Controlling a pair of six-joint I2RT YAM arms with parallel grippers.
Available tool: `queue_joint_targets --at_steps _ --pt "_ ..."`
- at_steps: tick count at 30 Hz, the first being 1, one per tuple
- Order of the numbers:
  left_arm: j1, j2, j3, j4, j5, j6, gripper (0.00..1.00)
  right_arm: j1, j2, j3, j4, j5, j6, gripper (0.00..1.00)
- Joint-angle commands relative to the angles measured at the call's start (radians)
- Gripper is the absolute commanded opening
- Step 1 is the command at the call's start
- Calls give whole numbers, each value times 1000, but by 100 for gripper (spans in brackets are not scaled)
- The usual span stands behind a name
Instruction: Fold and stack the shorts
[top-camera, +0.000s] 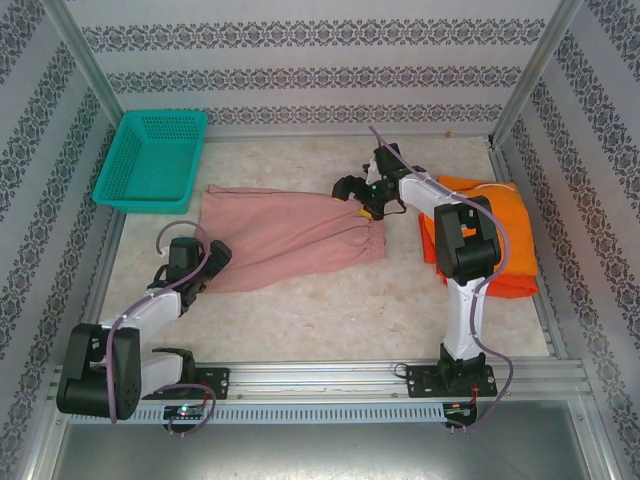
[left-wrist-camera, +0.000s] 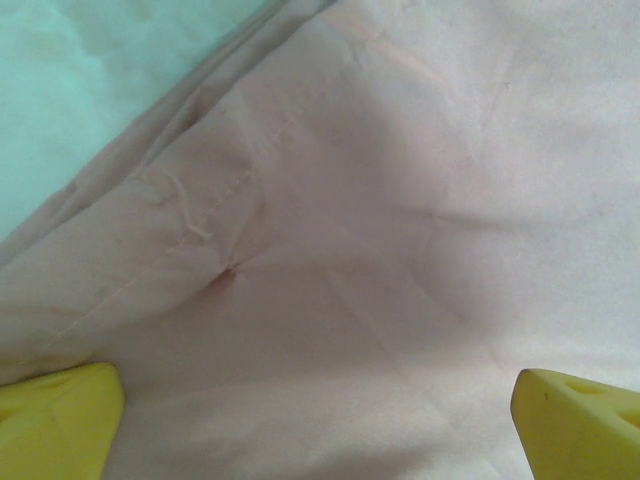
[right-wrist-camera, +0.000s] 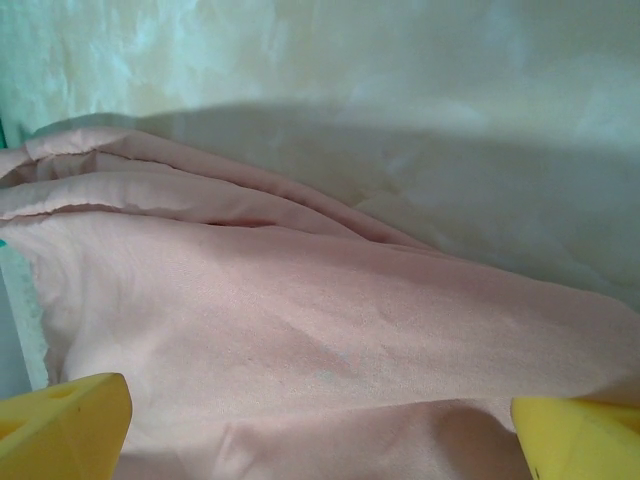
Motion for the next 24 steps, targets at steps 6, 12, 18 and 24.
queue_joint_targets --at_steps 6,12,18,24 --pt "-63 -200 327 -287 98 93 96 28 -343 -137 -9 126 -135 98" --pt "-371 10 553 -246 123 93 74 28 -642 -360 -38 231 -218 98" --pt "-603 382 782 -127 176 74 44 -46 -846 -574 -22 256 -224 98" --pt "-682 753 1062 -144 248 66 27 -119 -907 -687 -2 176 -196 98"
